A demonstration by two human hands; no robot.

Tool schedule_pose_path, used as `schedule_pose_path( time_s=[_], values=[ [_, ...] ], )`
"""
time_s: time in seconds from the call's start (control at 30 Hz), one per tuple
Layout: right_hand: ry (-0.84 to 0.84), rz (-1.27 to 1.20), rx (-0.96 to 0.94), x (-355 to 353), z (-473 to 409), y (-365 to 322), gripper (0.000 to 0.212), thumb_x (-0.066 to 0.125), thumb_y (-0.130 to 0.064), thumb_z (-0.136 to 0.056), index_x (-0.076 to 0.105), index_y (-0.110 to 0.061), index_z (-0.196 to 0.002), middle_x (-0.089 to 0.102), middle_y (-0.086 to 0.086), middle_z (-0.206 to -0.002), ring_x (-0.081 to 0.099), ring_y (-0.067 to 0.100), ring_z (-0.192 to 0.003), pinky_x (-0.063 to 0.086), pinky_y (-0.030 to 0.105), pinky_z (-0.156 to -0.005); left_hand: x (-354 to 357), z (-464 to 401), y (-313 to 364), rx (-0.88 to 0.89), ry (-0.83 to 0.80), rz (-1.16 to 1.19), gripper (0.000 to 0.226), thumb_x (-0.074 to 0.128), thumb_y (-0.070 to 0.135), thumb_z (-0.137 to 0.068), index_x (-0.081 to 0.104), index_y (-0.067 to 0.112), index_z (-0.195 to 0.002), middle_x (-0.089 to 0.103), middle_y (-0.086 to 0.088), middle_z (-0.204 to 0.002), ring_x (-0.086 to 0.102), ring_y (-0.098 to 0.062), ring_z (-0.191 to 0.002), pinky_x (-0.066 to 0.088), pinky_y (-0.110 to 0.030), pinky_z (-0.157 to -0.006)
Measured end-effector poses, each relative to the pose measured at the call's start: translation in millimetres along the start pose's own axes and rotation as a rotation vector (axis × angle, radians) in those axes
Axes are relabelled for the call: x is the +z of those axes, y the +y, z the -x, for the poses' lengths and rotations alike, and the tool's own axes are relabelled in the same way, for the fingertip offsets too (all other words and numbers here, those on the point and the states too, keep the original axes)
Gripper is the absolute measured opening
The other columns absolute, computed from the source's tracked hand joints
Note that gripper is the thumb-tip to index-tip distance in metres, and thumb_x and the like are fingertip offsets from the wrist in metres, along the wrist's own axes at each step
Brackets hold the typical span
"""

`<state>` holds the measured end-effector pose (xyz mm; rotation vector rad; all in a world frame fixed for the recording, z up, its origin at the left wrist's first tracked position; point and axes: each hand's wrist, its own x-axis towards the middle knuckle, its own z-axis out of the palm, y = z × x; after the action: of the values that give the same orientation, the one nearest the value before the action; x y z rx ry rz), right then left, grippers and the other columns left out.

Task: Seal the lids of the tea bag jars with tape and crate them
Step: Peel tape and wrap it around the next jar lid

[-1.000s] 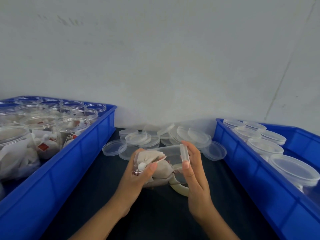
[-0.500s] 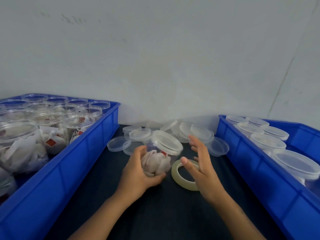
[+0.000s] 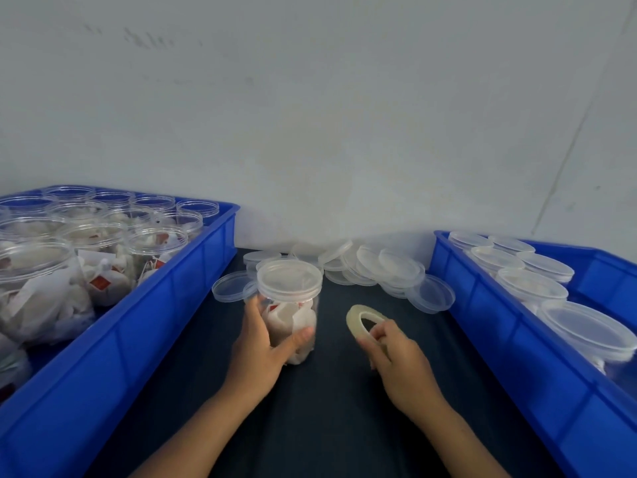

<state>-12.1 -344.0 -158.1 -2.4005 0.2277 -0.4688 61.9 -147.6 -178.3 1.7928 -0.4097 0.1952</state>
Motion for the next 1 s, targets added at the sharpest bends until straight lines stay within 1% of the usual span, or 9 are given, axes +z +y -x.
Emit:
schedule_pose_path(
  time_s=[0.13, 0.23, 0.37, 0.43, 0.53, 0.63, 0.7, 0.87, 1.0],
  values=[
    [-0.005, -0.283, 0.059, 4, -1, -7, 0.01, 0.047, -0.032, -0.1, 0.056, -0.028, -0.1, 0.058, -0.006, -0.087, 0.053, 0.004, -0.073, 0.045, 0.021, -0.067, -1, 0, 0, -0.009, -0.106, -0.05, 0.091, 0.053, 0.069, -0.068, 0.019, 0.036, -0.145, 0.038, 0.015, -0.149, 0.041, -0.007, -0.133, 0.038, -0.028, -0.103],
    [-0.045, -0.363, 0.006, 9, 2, -12, 0.016, 0.048, -0.017, -0.1, 0.051, -0.032, -0.095, 0.053, -0.005, -0.084, 0.049, -0.004, -0.066, 0.042, 0.011, -0.06, 1, 3, 5, 0.048, -0.123, -0.07, 0.082, 0.05, 0.071, -0.07, 0.022, 0.041, -0.141, 0.039, 0.014, -0.147, 0.04, -0.011, -0.136, 0.039, -0.029, -0.106],
    [-0.07, -0.379, -0.066, 14, 6, -13, 0.014, 0.053, -0.015, -0.098, 0.055, -0.027, -0.104, 0.058, -0.004, -0.077, 0.053, 0.0, -0.066, 0.048, 0.019, -0.065, 3, 8, 18, 0.343, 0.266, -0.274, 0.08, 0.057, 0.06, -0.084, 0.033, 0.01, -0.142, 0.04, -0.006, -0.144, 0.041, -0.02, -0.132, 0.037, -0.041, -0.107],
    [-0.087, -0.392, -0.094, 15, 9, -16, 0.002, 0.053, -0.025, -0.098, 0.054, -0.025, -0.099, 0.059, -0.004, -0.071, 0.054, 0.003, -0.061, 0.048, 0.023, -0.061, 3, 9, 23, 0.566, 0.392, -0.4, 0.067, 0.059, 0.05, -0.086, 0.038, 0.01, -0.135, 0.04, -0.006, -0.135, 0.043, -0.02, -0.125, 0.037, -0.036, -0.102],
    [-0.109, -0.428, -0.162, 15, 14, -24, 0.031, 0.044, -0.046, -0.093, 0.05, -0.016, -0.093, 0.057, -0.006, -0.063, 0.049, 0.005, -0.054, 0.046, 0.024, -0.053, 6, 13, 28, 0.757, 0.431, -0.536, 0.045, 0.058, 0.038, -0.086, 0.046, 0.019, -0.125, 0.043, -0.004, -0.125, 0.046, -0.019, -0.115, 0.033, -0.028, -0.097],
    [-0.134, -0.572, -0.183, 14, 17, -30, 0.041, 0.04, -0.049, -0.09, 0.05, -0.009, -0.093, 0.051, -0.007, -0.062, 0.043, 0.006, -0.054, 0.04, 0.022, -0.049, 10, 16, 30, 0.892, 0.251, -0.563, 0.03, 0.054, 0.029, -0.09, 0.052, 0.025, -0.119, 0.052, 0.002, -0.11, 0.054, -0.01, -0.093, 0.048, -0.023, -0.079],
    [-0.152, -0.687, -0.181, 12, 17, -31, 0.038, 0.041, -0.043, -0.095, 0.055, -0.008, -0.1, 0.053, -0.006, -0.068, 0.045, 0.01, -0.059, 0.04, 0.022, -0.052, 12, 18, 30, 0.883, 0.07, -0.55, 0.038, 0.052, 0.03, -0.092, 0.051, 0.024, -0.129, 0.06, 0.002, -0.107, 0.06, -0.008, -0.091, 0.056, -0.024, -0.069],
    [-0.276, -0.806, -0.189, 8, 16, -30, 0.035, 0.049, -0.031, -0.09, 0.055, -0.01, -0.117, 0.061, 0.004, -0.089, 0.054, 0.016, -0.073, 0.046, 0.026, -0.062, 14, 22, 28, 0.726, -0.098, -0.401, 0.054, 0.047, 0.034, -0.094, 0.039, 0.021, -0.146, 0.058, 0.006, -0.123, 0.059, -0.002, -0.104, 0.053, -0.018, -0.084],
    [-0.32, -0.793, -0.188, 1, 16, -28, 0.036, 0.049, -0.026, -0.087, 0.052, -0.009, -0.118, 0.063, 0.009, -0.087, 0.058, 0.024, -0.074, 0.051, 0.03, -0.063, 17, 26, 28, 0.637, -0.179, -0.335, 0.061, 0.046, 0.038, -0.095, 0.023, 0.028, -0.151, 0.052, 0.01, -0.13, 0.058, -0.001, -0.104, 0.051, -0.017, -0.09]
  ],
)
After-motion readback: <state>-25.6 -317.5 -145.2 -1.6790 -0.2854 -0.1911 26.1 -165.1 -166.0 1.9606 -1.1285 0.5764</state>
